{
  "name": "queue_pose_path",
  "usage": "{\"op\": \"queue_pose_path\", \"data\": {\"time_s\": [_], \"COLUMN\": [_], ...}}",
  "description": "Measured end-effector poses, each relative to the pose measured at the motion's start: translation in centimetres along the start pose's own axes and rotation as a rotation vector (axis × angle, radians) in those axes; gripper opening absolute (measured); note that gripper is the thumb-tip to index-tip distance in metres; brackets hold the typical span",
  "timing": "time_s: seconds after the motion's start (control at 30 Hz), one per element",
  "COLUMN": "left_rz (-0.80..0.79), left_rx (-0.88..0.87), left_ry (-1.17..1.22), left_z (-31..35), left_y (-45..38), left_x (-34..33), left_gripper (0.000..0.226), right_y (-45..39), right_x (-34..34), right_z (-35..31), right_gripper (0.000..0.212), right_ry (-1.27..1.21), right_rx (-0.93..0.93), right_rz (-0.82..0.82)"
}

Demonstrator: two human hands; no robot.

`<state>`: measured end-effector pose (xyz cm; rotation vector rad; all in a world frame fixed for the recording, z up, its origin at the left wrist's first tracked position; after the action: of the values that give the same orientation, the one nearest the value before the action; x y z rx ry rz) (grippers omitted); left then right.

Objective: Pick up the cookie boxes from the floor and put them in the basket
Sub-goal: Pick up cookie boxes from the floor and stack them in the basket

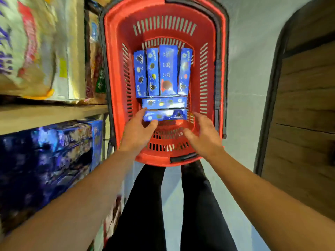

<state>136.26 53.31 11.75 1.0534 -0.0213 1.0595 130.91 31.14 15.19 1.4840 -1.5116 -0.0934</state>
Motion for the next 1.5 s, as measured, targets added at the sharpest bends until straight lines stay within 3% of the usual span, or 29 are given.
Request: {"op": "queue_pose_path", "data": {"time_s": [0.1,0.2,0.27,0.4,0.53,0.73,0.93,1.03,1.17,1.5], "left_rz": [-0.054,-0.122,-0.166,-0.274,-0.402,-0.570,-0.505,-0.526,-0.572,-0.877], "left_rx": [-0.226,-0.339,-0.468,-0.784,-0.985,-1.210,-1.380,-1.451,-1.537,-1.735], "left_ry": [-0.238,-0.458,-0.568,-0.769,-0.907,-1.084,-1.072,-1.070,-1.110,-1.143], "left_z": [6.3,10.9,15.0,20.7,23.4,22.9,21.9,20.1,18.2,15.5], "left_y": [5.2,9.4,12.8,19.3,26.6,40.6,54.3,60.8,68.3,86.4], "left_x": [1.9,2.7,2.1,-1.3,-8.1,-19.1,-27.0,-30.9,-36.9,-57.2], "left_gripper": [0.065,0.072,0.066,0.059,0.070,0.087,0.082,0.067,0.065,0.062], "right_y": [5.6,9.7,13.5,22.1,32.7,47.5,60.3,67.1,74.9,90.4], "right_x": [4.0,7.6,10.9,14.5,14.2,12.2,10.9,9.5,8.0,6.9], "right_z": [-1.8,-1.4,-0.2,3.7,10.0,19.4,27.3,31.7,37.0,53.2], "right_gripper": [0.065,0.068,0.065,0.075,0.070,0.074,0.072,0.072,0.069,0.072], "right_ry": [0.052,0.069,0.011,-0.120,-0.154,-0.193,-0.207,-0.228,-0.285,-0.449], "right_rx": [0.052,0.000,-0.067,-0.171,-0.292,-0.478,-0.523,-0.593,-0.682,-0.962], "right_rz": [0.025,0.059,0.176,0.318,0.399,0.573,0.746,0.814,0.876,0.985]}}
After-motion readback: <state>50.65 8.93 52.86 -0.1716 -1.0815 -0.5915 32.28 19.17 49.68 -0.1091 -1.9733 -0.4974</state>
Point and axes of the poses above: each hand's wrist, its own y-axis away from the middle knuckle, its own x-axis out of the back of the hand, z = x × y, the point moved 9 cm from there along -y, towards the middle knuckle, and after that the axes turned 3 degrees about -y, right-handed, at the moved point
